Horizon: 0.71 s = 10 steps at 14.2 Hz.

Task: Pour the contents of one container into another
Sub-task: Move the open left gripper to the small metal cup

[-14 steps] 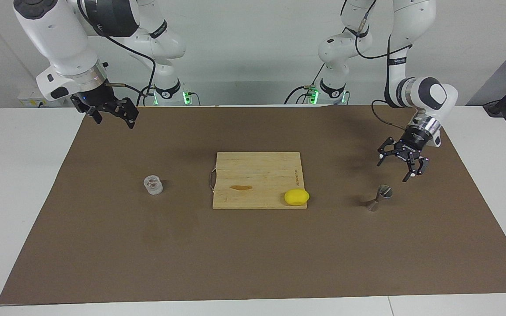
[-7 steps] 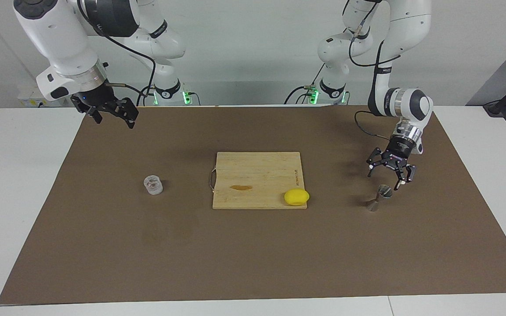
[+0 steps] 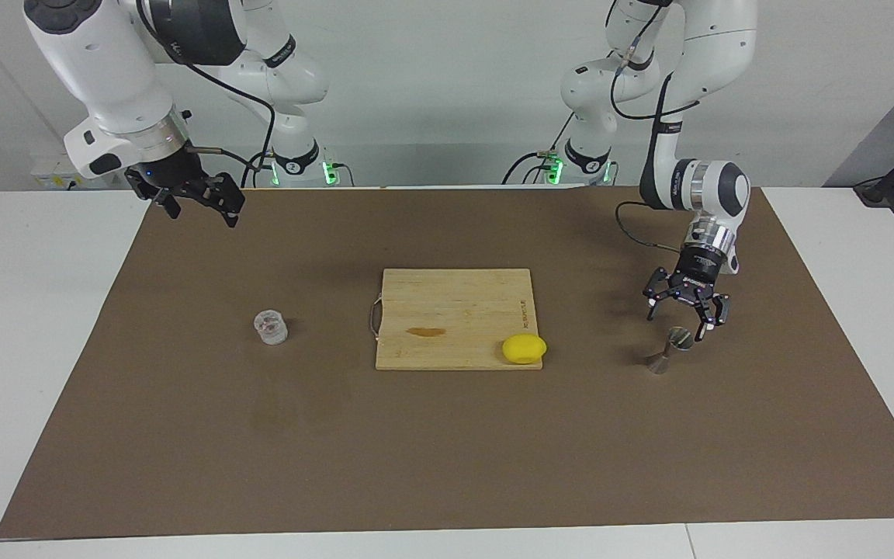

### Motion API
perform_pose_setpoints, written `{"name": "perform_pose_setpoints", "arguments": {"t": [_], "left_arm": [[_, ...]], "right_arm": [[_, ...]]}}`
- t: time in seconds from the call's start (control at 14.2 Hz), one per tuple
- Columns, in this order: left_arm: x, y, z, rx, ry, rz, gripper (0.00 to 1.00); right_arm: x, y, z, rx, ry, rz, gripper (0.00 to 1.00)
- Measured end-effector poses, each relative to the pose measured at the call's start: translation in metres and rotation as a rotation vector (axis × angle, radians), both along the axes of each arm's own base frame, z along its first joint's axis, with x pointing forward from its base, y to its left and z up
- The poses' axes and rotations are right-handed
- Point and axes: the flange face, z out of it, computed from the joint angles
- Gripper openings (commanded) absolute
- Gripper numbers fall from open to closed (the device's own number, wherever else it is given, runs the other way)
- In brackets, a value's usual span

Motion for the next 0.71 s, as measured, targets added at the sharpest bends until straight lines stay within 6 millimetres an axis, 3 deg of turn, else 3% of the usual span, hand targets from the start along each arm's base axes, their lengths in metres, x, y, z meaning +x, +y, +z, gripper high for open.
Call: {"name": "perform_pose_setpoints", "arguments": {"t": [0.71], "left_arm": [[0.012,-0.007,0.004,0.014,-0.029,0.013,0.89]], "right_arm": [[0.000,0.000,0.000,0.000,0.000,0.000,1.00]]}}
